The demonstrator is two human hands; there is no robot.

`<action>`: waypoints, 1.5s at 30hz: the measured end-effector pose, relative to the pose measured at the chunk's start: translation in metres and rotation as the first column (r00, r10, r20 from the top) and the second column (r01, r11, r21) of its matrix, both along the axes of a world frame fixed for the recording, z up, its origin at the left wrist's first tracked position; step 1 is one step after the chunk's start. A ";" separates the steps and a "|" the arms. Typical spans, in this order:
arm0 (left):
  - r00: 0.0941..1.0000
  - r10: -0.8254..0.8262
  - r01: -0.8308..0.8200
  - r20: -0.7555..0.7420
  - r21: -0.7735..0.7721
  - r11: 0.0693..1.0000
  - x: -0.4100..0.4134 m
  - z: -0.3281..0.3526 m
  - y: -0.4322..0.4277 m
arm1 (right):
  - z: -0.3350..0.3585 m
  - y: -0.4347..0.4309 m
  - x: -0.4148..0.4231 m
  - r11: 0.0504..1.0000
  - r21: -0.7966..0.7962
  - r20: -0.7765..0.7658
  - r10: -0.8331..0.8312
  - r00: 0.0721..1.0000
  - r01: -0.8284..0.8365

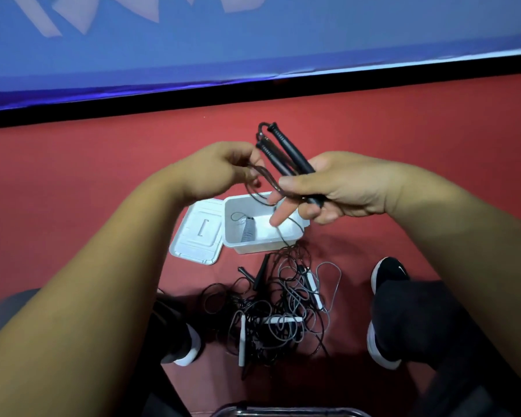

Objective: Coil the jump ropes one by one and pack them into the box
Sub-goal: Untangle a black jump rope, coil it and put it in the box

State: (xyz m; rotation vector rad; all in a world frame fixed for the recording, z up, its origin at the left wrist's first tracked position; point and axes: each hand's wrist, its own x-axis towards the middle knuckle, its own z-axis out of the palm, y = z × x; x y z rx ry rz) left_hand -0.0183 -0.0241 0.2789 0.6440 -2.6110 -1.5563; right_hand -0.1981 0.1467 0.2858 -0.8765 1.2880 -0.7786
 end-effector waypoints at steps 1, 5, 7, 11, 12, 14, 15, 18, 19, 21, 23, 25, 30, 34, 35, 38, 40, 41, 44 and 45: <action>0.999 0.010 -0.010 0.049 -0.004 1.000 0.004 0.002 -0.004 | -0.003 -0.002 -0.002 0.998 -0.011 -0.029 -0.069 0.997 0.069; 0.990 0.015 -0.031 0.138 0.110 0.993 0.014 0.010 -0.007 | -0.012 -0.006 -0.006 0.939 -0.050 -0.034 -0.341 0.939 0.340; 0.986 -0.034 0.004 0.163 0.178 0.984 0.015 0.013 -0.002 | -0.015 -0.006 -0.006 0.906 -0.016 0.023 -0.423 0.906 0.423; 0.989 -0.046 0.015 0.141 0.217 0.976 0.017 0.011 0.006 | -0.010 -0.007 -0.001 0.916 -0.017 0.015 -0.400 0.916 0.401; 0.992 -0.041 0.011 0.117 0.251 0.968 0.017 0.010 0.007 | -0.009 -0.008 0.000 0.915 -0.020 0.040 -0.403 0.914 0.404; 0.998 -0.038 0.020 0.050 0.321 0.947 0.017 0.011 0.010 | -0.007 -0.010 0.002 0.910 -0.024 0.083 -0.411 0.908 0.415; 0.999 -0.038 0.029 0.019 0.344 0.939 0.017 0.012 0.011 | -0.007 -0.010 0.003 0.906 -0.025 0.099 -0.418 0.903 0.422; 0.999 -0.046 0.041 0.006 0.340 0.939 0.017 0.017 0.016 | -0.006 -0.011 0.007 0.897 -0.033 0.117 -0.435 0.893 0.441; 0.999 -0.045 0.036 0.022 0.313 0.949 0.017 0.018 0.016 | -0.006 -0.011 0.007 0.896 -0.038 0.117 -0.436 0.892 0.443; 0.996 -0.062 0.048 0.066 0.190 0.981 0.018 0.018 0.011 | -0.004 -0.009 0.006 0.904 -0.042 0.122 -0.417 0.901 0.425; 0.988 -0.088 0.089 0.129 0.003 0.996 0.021 0.012 0.004 | -0.002 -0.008 0.003 0.938 -0.042 0.122 -0.338 0.933 0.345; 0.987 -0.056 0.076 0.153 -0.126 0.989 0.021 0.002 -0.003 | 0.002 -0.004 0.003 0.975 -0.029 0.103 -0.216 0.971 0.220; 0.997 -0.005 0.027 0.077 -0.280 0.960 0.012 -0.010 0.000 | 0.002 0.001 0.006 0.994 0.099 -0.059 0.052 0.997 -0.046; 0.996 0.006 -0.021 -0.087 -0.173 0.985 0.005 -0.014 0.003 | -0.001 0.002 0.012 0.973 0.159 -0.010 0.172 0.985 -0.168; 0.993 0.018 -0.032 -0.116 -0.121 0.992 0.004 -0.014 0.003 | -0.001 0.002 0.013 0.971 0.158 0.026 0.176 0.984 -0.178; 0.984 0.003 0.001 -0.179 0.019 1.000 0.000 -0.011 0.006 | 0.004 0.004 0.018 0.954 0.157 0.078 0.244 0.966 -0.254; 0.984 -0.027 0.039 -0.177 0.069 0.997 -0.002 -0.010 0.006 | 0.004 0.006 0.019 0.933 0.165 0.072 0.312 0.947 -0.320; 0.985 -0.033 0.049 -0.167 0.092 0.995 -0.003 -0.009 0.006 | 0.004 0.007 0.019 0.920 0.176 0.048 0.347 0.937 -0.349; 0.988 -0.058 0.085 -0.140 0.195 0.977 -0.004 -0.007 0.005 | 0.002 0.009 0.021 0.887 0.237 -0.032 0.415 0.909 -0.397; 0.988 -0.081 0.106 -0.131 0.202 0.974 -0.005 -0.006 0.005 | -0.001 0.009 0.021 0.878 0.256 -0.049 0.430 0.902 -0.404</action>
